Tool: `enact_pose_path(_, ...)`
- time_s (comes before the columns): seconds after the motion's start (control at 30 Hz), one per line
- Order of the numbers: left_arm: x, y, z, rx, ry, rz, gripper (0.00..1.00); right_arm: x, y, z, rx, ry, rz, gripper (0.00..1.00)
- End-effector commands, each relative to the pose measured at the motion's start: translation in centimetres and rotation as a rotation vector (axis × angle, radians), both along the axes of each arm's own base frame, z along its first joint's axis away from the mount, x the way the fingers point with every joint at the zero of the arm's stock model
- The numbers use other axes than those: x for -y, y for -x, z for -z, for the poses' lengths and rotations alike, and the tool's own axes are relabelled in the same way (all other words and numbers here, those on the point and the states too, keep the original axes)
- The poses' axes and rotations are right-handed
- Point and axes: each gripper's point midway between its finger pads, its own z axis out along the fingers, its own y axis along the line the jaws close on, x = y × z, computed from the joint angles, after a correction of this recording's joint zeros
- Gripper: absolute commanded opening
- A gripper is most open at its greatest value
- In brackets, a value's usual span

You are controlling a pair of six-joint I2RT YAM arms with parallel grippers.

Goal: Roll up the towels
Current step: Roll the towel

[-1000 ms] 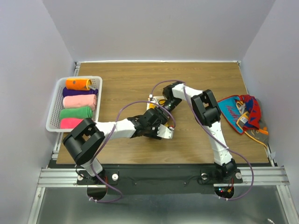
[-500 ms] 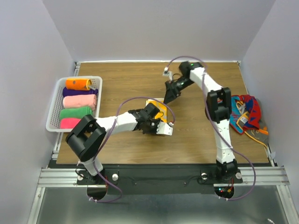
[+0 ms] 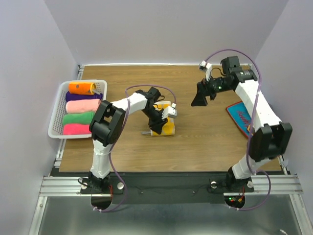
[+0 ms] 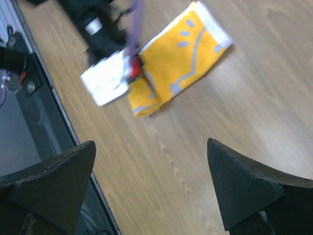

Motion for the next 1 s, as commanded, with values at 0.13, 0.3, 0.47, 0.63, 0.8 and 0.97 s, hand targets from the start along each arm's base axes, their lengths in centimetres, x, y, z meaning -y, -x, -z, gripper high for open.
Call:
enact_pose_path(0.13, -3.4, 0.4, 6.1, -0.219, -0.201, -0.002, 0.39, -1.3, 3.2, 2.5, 0.120, 0.207, -0.026, 1.00)
enact_pose_path(0.3, -3.2, -0.6, 6.8, -0.290, -0.206, 0.002, 0.40, -6.2, 6.4, 4.6, 0.316, 0.347, -0.127, 0.99)
enact_pose_path(0.47, -3.4, -0.8, 7.4, -0.321, -0.225, 0.008, 0.41, -10.4, 7.7, 7.9, 0.543, 0.427, -0.263, 0.93)
enact_pose_path(0.63, -3.4, -0.6, 7.7, -0.334, -0.226, 0.011, 0.43, -12.7, 7.8, 11.8, 0.621, 0.457, -0.343, 0.88)
enact_pose_path(0.8, -3.6, -0.6, 7.7, -0.329, -0.228, 0.012, 0.43, -13.8, 6.3, 13.9, 0.676, 0.467, -0.348, 0.86)
enact_pose_path(0.97, -3.7, -0.5, 7.7, -0.334, -0.230, 0.015, 0.45, -14.8, 6.1, 14.9, 0.689, 0.453, -0.388, 0.87)
